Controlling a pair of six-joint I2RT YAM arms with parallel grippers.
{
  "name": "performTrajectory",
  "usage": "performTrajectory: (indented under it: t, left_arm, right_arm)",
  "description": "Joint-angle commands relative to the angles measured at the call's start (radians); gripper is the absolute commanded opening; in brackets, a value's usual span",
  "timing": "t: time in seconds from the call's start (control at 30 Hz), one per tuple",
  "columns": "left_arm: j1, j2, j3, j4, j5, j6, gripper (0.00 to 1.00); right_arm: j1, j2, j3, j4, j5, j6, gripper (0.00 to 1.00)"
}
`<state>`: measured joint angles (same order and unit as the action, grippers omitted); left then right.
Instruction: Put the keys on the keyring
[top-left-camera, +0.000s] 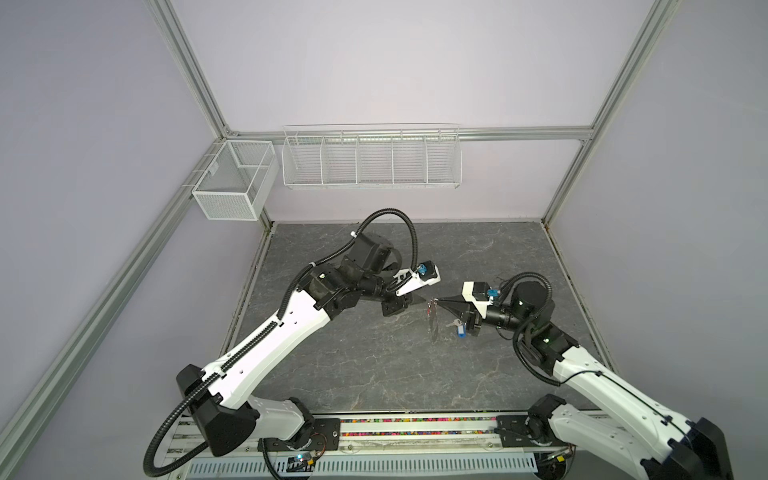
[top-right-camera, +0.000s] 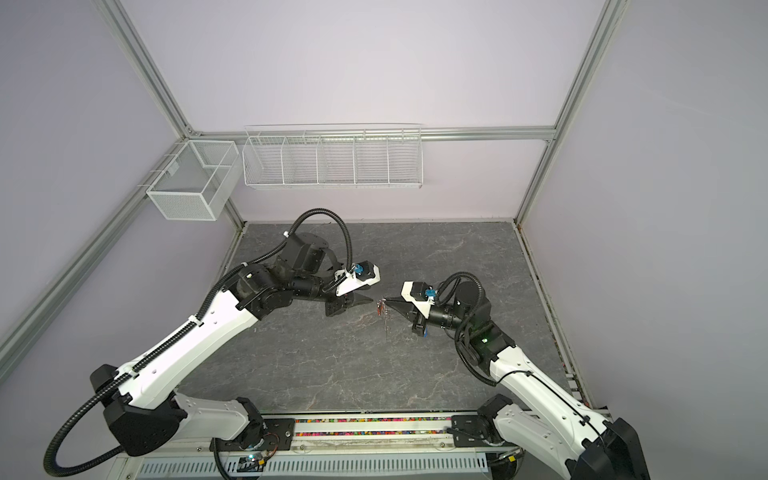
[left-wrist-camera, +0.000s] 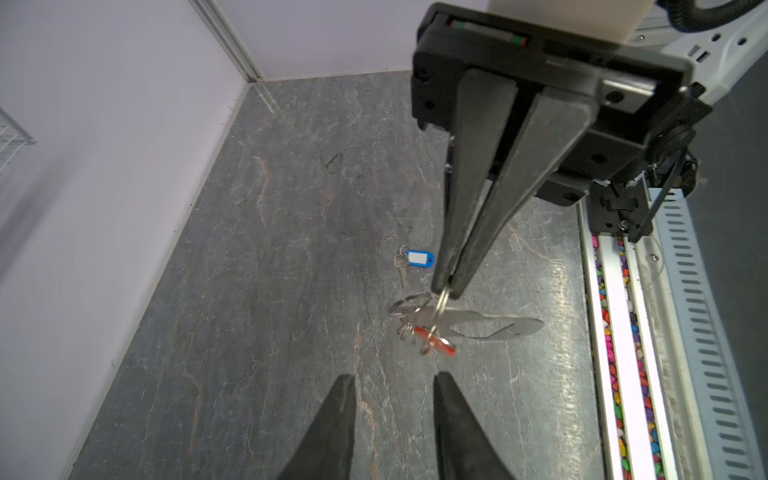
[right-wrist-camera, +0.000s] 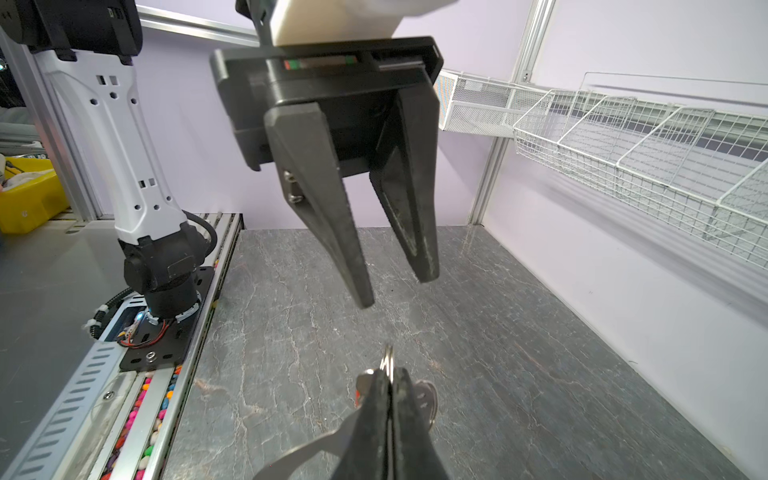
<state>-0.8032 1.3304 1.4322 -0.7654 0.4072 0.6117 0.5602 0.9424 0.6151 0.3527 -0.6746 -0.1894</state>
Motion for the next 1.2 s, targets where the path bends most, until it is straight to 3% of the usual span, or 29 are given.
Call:
performTrajectory:
  t: [0.0,0.27,0.4,0.73,1.0,1.17]
  left_arm:
    - [0.008,-0.028,-0.060,0.149,0.079,-0.033,0.32]
    - [0.010,-0.022,-0.120,0.216,0.154,-0.044,0.30]
    - [0.010,-0.028,-0.150,0.231,0.114,-0.061,0.33]
    - [0.010,-0.121,-0.388,0.560,0.048,-0.244,0.41]
    - [0.004,-0.112,-0.431,0.657,0.140,-0.326,0.33]
    - [0.000,-0.108,-0.435,0.643,0.187,-0.319,0.34]
  right_arm:
    - [0.006,-0.018,-0.020,0.084,-0.017,0.021,0.07]
    - [0.006,-0.017,-0.012,0.083,-0.016,0.016,0.07]
    - [0.005,-0.029,-0.012,0.080,0.006,0.015,0.07]
    - [0.005,-0.043,-0.011,0.089,0.036,0.021,0.07]
    - [0.006,-0.042,-0.009,0.104,0.061,0.034,0.07]
    - [0.005,-0.042,-0.010,0.114,0.074,0.038,0.07]
